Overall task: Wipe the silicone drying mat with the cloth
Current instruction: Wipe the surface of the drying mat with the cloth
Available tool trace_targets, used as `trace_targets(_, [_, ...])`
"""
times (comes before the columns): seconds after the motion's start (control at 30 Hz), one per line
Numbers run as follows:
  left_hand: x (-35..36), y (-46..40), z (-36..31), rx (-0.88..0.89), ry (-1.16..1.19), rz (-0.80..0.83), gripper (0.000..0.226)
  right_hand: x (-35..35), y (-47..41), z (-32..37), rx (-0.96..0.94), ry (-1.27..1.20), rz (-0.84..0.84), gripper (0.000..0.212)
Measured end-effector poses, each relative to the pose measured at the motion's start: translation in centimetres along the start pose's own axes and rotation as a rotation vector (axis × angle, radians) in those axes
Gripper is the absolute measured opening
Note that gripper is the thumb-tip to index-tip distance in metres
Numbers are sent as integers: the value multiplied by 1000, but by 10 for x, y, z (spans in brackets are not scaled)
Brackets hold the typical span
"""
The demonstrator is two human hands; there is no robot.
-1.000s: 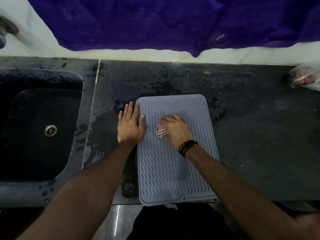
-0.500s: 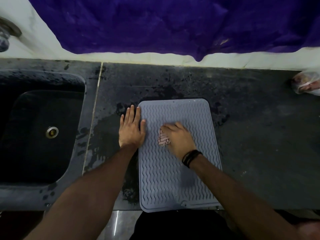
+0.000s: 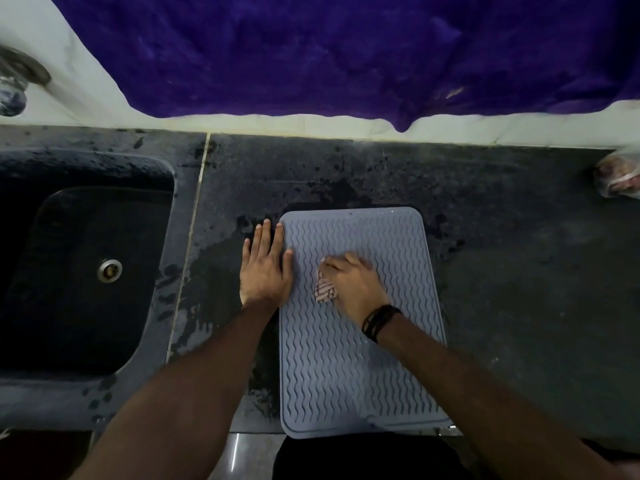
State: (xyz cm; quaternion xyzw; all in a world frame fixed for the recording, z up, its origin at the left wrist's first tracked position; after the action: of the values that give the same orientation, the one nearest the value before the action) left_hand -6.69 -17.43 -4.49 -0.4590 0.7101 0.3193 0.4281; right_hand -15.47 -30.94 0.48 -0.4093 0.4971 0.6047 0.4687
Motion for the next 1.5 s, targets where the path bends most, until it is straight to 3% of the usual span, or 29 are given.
trace_targets(0.1, [2, -1, 2, -21, -19, 17, 59, -1, 3, -2, -14, -46, 30, 61])
trace_targets(0.3, [4, -3, 4, -50, -42, 41, 61, -28, -43, -16, 43, 0, -78, 65])
trace_targets(0.47, [4, -3, 4, -55, -41, 46, 63, -27, -76, -20, 22, 71, -8, 67])
trace_targets(0.9, [5, -3, 5, -49, -22, 35, 62, -6, -18, -10, -67, 42, 52, 56])
trace_targets(1.1, [4, -3, 7, -44, -18, 21, 61, -33, -68, -28, 63, 5, -49, 59])
trace_targets(1.2, [6, -4, 8, -51, -24, 34, 60, -31, -83, -34, 110, 27, -17, 56])
trace_targets(1.5, [7, -3, 7, -44, -16, 31, 60, -10, -29, -11, 81, 62, 43, 60])
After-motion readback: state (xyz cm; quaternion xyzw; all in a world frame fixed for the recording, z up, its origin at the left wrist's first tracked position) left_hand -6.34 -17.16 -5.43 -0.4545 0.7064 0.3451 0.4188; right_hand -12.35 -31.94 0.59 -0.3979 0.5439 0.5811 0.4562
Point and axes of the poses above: each hand's wrist, its own y-axis away from the middle knuckle, its own x-axis out of the palm, z = x × y, the point moved 9 cm from there along -y, towards the middle knuckle, and after that the axes turned 4 degrees about y, right-handed, at the moved point
